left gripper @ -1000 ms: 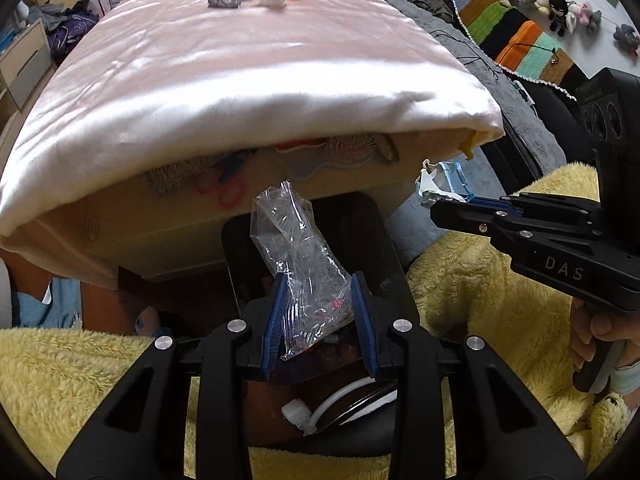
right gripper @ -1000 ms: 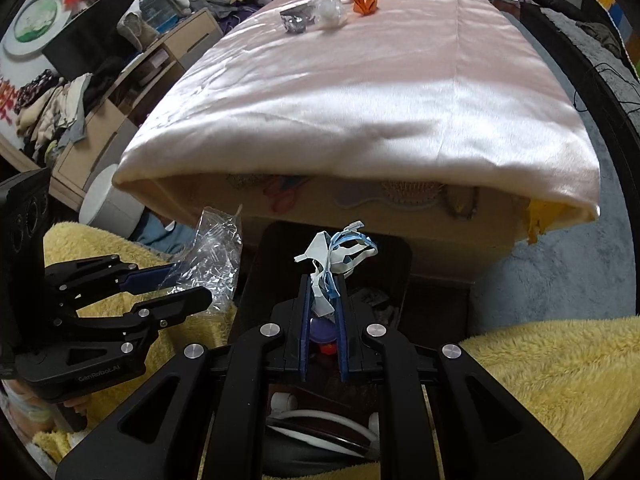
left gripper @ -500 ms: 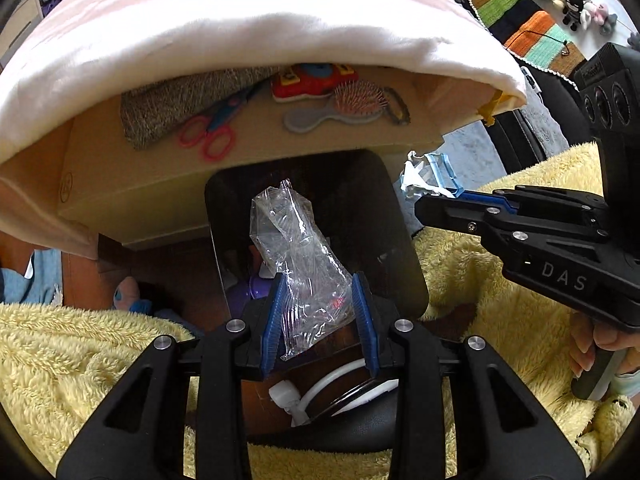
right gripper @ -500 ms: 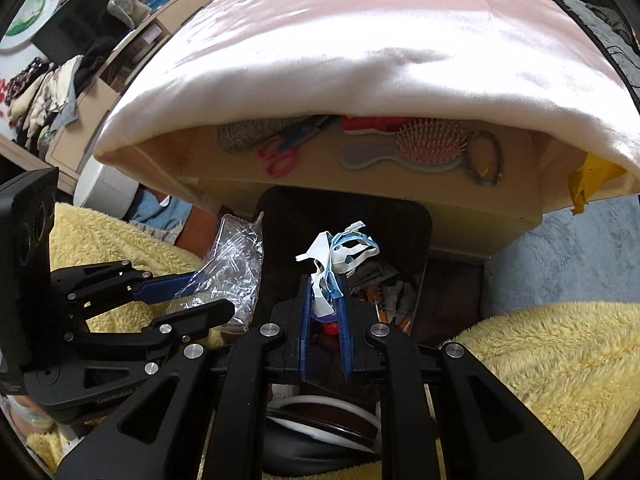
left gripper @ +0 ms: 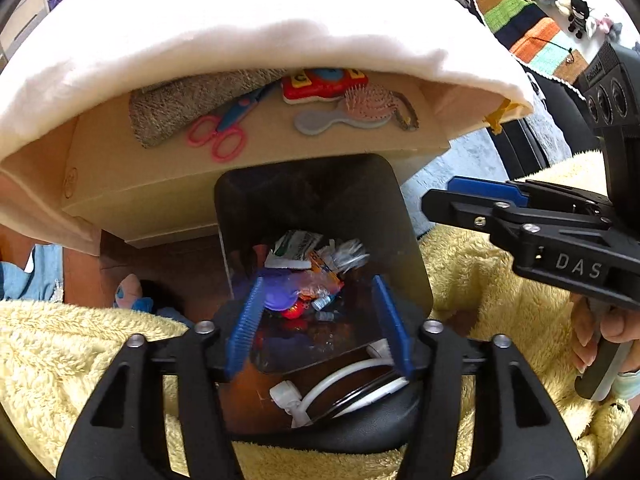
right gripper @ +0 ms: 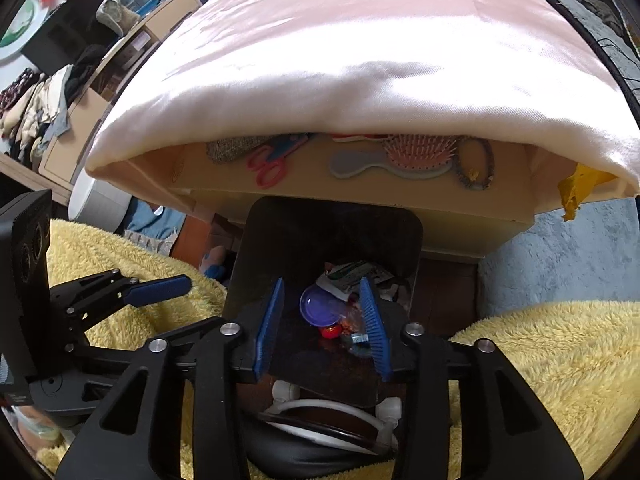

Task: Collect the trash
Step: 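Lower the strap and clear bag into the black bin and open both tools, then raise both open tools back over the table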

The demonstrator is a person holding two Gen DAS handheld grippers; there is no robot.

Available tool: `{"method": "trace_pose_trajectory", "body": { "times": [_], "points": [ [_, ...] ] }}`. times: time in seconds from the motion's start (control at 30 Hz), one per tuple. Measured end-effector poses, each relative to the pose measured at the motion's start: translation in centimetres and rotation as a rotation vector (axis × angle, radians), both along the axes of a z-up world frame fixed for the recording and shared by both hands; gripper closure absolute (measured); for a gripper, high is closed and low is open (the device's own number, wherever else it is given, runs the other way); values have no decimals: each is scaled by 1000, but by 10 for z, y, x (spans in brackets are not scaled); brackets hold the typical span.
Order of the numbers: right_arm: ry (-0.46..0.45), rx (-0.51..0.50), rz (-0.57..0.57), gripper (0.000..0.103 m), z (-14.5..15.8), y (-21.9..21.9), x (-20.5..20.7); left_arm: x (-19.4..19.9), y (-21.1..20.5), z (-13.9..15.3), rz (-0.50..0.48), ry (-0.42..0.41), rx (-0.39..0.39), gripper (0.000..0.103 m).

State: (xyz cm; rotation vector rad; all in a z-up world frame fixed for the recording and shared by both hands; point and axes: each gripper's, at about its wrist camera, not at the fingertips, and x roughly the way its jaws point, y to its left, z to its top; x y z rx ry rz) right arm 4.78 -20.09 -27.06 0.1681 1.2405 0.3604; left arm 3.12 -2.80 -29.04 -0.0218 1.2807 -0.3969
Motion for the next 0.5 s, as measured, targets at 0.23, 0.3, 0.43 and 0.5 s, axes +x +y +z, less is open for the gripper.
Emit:
{"method": "trace_pose_trajectory", "body": {
  "times": [0.23,0.3,0.43,0.5],
  "points": [
    [-62,-19,-88,8,24,-23,8,11,18,26,59,-76,24,10],
    [-73,-12,-84,8,31,-28,13,15,24,37,73,-94,3,9],
    [-117,-3,-96,8,50,-39,22,25,31,60,83,-151,-3,8],
    [-141,0,-107,8,60,-43,30,31,30,70,82,-179,7,8]
  ]
}}
